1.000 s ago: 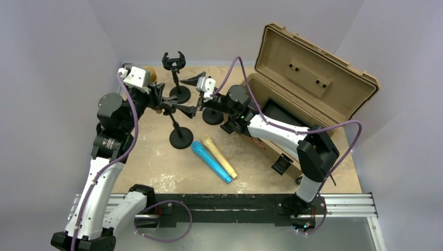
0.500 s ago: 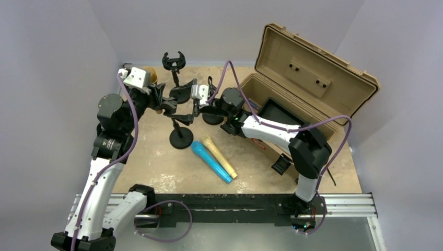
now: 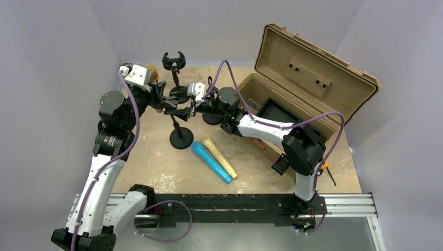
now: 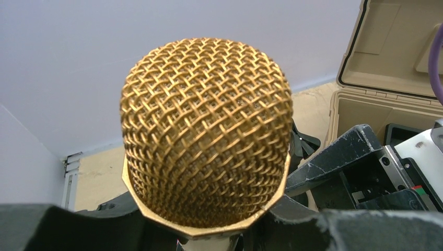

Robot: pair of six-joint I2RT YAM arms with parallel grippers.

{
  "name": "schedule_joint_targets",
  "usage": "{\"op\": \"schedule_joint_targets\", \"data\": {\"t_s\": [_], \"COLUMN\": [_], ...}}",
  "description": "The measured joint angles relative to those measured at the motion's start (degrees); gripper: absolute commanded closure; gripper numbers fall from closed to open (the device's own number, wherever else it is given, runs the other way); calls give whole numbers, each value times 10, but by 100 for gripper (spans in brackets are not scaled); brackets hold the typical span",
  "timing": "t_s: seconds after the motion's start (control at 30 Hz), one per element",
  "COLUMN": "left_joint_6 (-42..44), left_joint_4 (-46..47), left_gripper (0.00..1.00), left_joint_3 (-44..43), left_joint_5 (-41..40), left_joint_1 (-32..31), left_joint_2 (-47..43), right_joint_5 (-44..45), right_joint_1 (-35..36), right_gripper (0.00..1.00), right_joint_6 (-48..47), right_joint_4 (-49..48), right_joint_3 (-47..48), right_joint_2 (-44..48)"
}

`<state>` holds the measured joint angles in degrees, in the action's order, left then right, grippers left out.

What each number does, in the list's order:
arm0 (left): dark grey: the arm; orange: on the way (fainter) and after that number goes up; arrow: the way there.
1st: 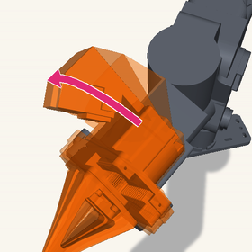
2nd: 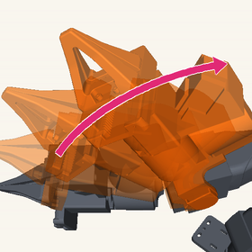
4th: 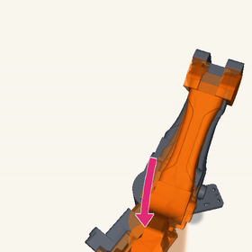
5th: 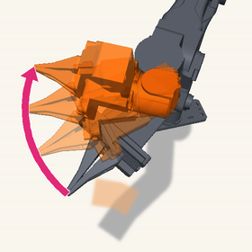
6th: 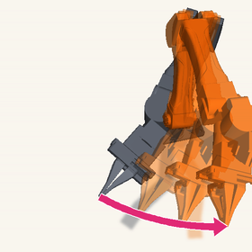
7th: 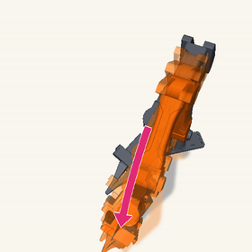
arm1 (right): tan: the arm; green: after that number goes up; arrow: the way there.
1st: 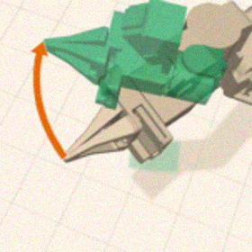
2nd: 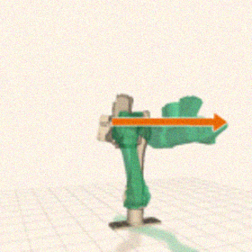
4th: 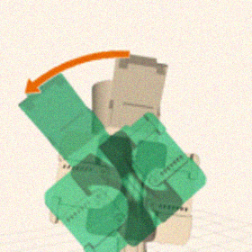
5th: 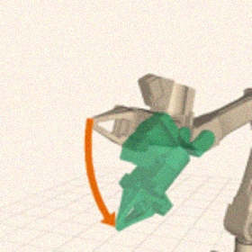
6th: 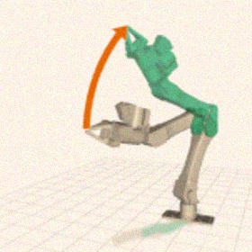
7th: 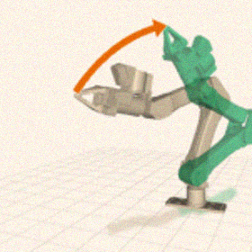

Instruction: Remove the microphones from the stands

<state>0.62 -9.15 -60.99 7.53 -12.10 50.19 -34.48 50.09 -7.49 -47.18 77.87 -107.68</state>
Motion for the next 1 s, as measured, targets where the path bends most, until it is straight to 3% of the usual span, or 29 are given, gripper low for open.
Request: {"op": "schedule_joint_targets", "data": {"t_s": [0.2, 0.23, 0.33, 0.37, 0.87, 1.0], "left_joint_6": [0, 0, -1, -1, 0, 12], "left_joint_4": [-6, -9, -15, -17, -73, -78], "left_gripper": [100, 100, 100, 100, 100, 100], "left_joint_3": [-9, -12, -21, -24, -101, -127], "left_joint_5": [2, 2, 3, 3, -5, -27], "left_joint_1": [0, 0, 0, 0, 0, -14], "left_joint_2": [9, 11, 19, 21, 88, 117], "right_joint_5": [5, 6, 8, 8, 50, 70], "right_joint_1": [0, 0, -2, -2, -3, -4], "right_gripper": [47, 53, 97, 100, 100, 77], "right_joint_6": [8, 9, 13, 15, 41, 45], "right_joint_4": [0, 0, 0, 0, -4, 4], "right_joint_3": [0, 0, 0, 1, 10, 24], "right_joint_2": [0, 0, 0, -1, -9, -15]}}
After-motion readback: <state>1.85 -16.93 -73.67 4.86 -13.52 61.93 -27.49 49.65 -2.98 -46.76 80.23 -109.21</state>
